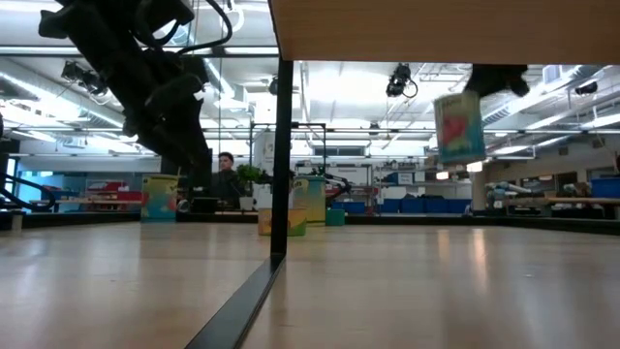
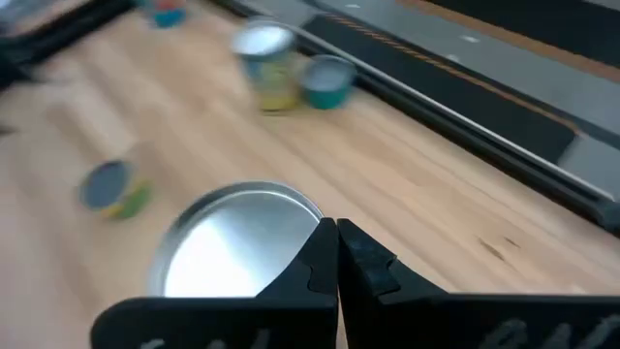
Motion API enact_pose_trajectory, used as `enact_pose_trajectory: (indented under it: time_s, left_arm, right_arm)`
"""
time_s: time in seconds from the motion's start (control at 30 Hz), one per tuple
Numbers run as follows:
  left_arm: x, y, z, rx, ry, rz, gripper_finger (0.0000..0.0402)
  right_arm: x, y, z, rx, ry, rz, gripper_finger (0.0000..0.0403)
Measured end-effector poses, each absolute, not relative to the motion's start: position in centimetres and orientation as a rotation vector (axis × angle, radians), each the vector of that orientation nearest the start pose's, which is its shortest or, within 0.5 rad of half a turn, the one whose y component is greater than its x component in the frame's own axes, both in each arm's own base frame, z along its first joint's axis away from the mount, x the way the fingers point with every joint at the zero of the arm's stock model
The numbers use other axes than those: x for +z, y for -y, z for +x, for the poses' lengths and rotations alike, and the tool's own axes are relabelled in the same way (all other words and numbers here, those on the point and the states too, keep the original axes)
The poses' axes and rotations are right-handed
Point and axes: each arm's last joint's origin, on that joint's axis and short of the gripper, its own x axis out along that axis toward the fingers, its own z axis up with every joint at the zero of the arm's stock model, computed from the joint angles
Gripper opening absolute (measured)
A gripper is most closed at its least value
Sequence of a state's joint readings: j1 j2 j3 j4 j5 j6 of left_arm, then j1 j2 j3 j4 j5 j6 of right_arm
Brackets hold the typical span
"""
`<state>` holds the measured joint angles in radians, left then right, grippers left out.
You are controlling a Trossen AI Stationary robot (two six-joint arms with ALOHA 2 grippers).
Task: Pick and place cans onto a shelf
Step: Put the right canned tomatoes on the shelf
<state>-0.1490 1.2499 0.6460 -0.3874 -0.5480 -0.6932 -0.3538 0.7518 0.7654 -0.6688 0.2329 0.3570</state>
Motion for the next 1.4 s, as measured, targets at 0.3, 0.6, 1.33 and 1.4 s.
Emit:
enact_pose_trajectory:
  time_s: [0.3,0.6,1.33,1.4]
  left_arm:
    - [18.9,1.9,22.6,0.653,-0.724,-0.309,0.0357]
    - [18.9,1.9,22.6,0.652,-0.722,-0.311,0.0357]
    - [18.9,1.9,22.6,0.65,-0.717,-0.313,0.0357]
    - [18.9,1.9,22.6,0.65,-0.716,-0.314,0.0357]
  right_arm:
    - [34.3,0.5,14.3,-0.314,-0.444,0.375,0.0]
    - [34.7,-7.0,16.7,0.086,-0.475,0.304,0.0]
    - [32.3,-14.5,20.9,0.235,-0.577,0.125,0.0002]
    - [32.2,-14.7,21.0,0.229,-0.579,0.121,0.0003]
